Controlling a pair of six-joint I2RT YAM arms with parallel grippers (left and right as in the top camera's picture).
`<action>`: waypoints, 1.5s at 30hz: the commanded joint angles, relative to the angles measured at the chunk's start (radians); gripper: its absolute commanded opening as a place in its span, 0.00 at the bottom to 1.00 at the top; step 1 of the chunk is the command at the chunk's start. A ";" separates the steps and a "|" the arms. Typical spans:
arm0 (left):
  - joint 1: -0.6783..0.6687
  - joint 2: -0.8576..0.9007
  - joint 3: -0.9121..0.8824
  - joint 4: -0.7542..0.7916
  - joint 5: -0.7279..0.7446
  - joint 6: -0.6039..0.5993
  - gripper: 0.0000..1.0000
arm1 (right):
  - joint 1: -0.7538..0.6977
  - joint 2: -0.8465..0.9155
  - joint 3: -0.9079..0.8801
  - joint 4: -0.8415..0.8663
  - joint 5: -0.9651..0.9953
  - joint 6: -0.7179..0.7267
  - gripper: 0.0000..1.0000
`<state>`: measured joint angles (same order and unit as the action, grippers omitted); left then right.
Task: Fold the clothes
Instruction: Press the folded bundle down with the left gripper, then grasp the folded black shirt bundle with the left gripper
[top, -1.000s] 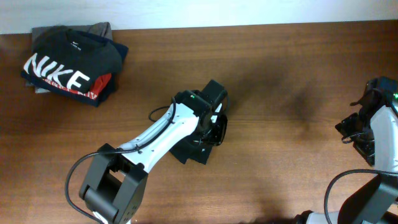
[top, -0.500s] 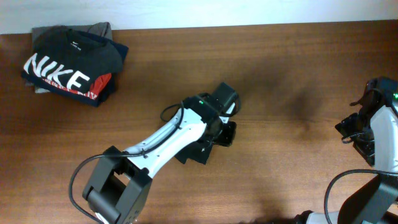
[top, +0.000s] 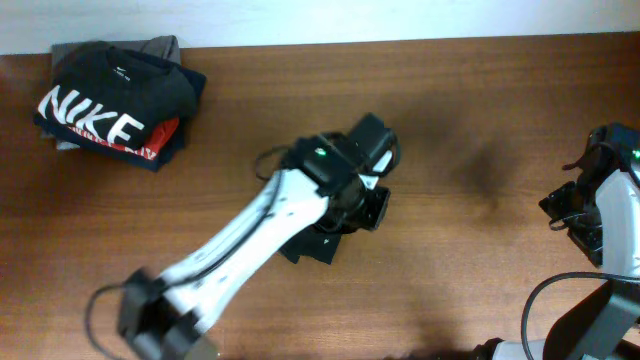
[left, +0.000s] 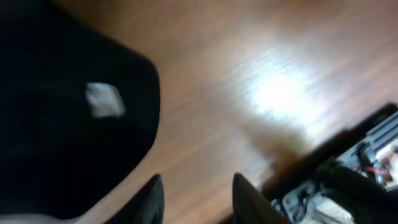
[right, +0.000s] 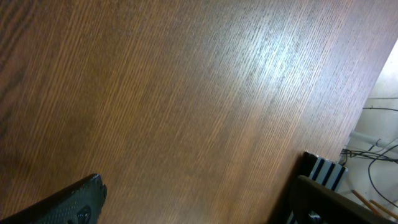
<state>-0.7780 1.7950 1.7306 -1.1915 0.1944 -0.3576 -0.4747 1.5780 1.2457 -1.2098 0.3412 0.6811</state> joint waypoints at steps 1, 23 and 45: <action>0.027 -0.105 0.083 -0.105 -0.274 -0.003 0.41 | -0.003 -0.018 0.016 -0.001 0.006 0.016 0.99; 0.256 -0.112 -0.423 0.066 -0.172 -0.038 0.48 | -0.003 -0.018 0.016 -0.001 0.006 0.016 0.99; 0.254 -0.108 -0.447 0.262 -0.037 -0.039 0.49 | -0.003 -0.018 0.016 -0.001 0.006 0.016 0.99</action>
<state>-0.5243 1.6806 1.3087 -0.9600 0.0582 -0.3866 -0.4747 1.5780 1.2457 -1.2102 0.3412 0.6807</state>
